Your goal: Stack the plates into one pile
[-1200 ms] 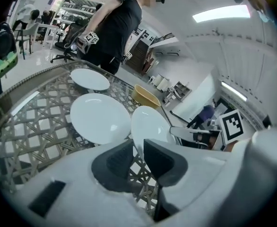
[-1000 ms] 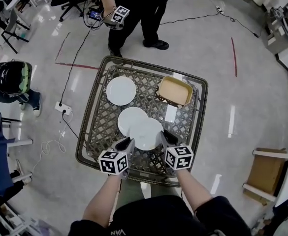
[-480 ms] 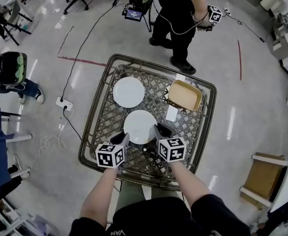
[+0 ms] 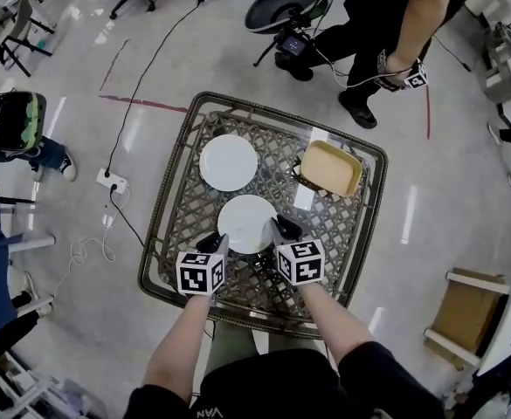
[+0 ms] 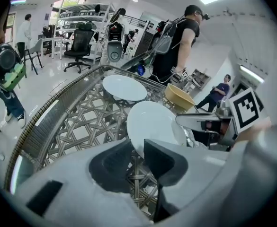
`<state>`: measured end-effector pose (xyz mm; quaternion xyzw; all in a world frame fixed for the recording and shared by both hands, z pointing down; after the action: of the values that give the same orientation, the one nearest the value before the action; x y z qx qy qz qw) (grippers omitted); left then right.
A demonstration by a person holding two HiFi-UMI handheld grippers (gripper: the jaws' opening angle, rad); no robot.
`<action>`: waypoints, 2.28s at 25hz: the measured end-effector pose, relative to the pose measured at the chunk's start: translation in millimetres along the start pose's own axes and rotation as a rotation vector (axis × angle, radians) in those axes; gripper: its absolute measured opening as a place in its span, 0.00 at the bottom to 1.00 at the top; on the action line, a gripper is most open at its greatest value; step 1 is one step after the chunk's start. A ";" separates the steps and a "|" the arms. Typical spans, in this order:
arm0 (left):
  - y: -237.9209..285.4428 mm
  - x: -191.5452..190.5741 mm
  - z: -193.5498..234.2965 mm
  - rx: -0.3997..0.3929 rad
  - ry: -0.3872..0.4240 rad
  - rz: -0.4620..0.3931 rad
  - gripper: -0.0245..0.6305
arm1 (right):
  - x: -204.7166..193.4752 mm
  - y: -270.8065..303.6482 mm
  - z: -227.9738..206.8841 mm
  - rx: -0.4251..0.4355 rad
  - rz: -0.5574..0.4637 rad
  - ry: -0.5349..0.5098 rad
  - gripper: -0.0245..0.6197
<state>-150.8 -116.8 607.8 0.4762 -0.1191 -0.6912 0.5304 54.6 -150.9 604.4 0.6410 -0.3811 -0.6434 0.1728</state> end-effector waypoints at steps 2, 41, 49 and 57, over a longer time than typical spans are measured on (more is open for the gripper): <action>1.6 0.2 -0.5 0.006 0.010 0.007 0.17 | -0.4 0.0 1.3 -0.007 -0.001 -0.021 0.13; 21.3 132.8 100.8 -0.060 0.035 -0.137 0.41 | 104.3 99.6 10.5 0.090 -0.026 -0.033 0.28; 38.5 134.0 102.9 -0.090 -0.012 -0.080 0.42 | 103.3 114.6 11.6 0.086 0.040 -0.036 0.29; 43.2 138.7 98.4 -0.109 -0.035 -0.033 0.40 | 105.4 118.3 12.8 0.095 0.084 -0.014 0.28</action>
<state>-199.0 -285.5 613.8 0.4365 -0.0823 -0.7135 0.5419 -1.7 -299.3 614.2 0.6274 -0.4390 -0.6213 0.1661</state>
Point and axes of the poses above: the fingertips, and each gripper's own axes: y forward along the fingers, z to its left, x out of its top, the point moved 8 cm from there along -y, backward along the fingers, and after that the axes turned 12 degrees about -x, right-handed, at the moved point
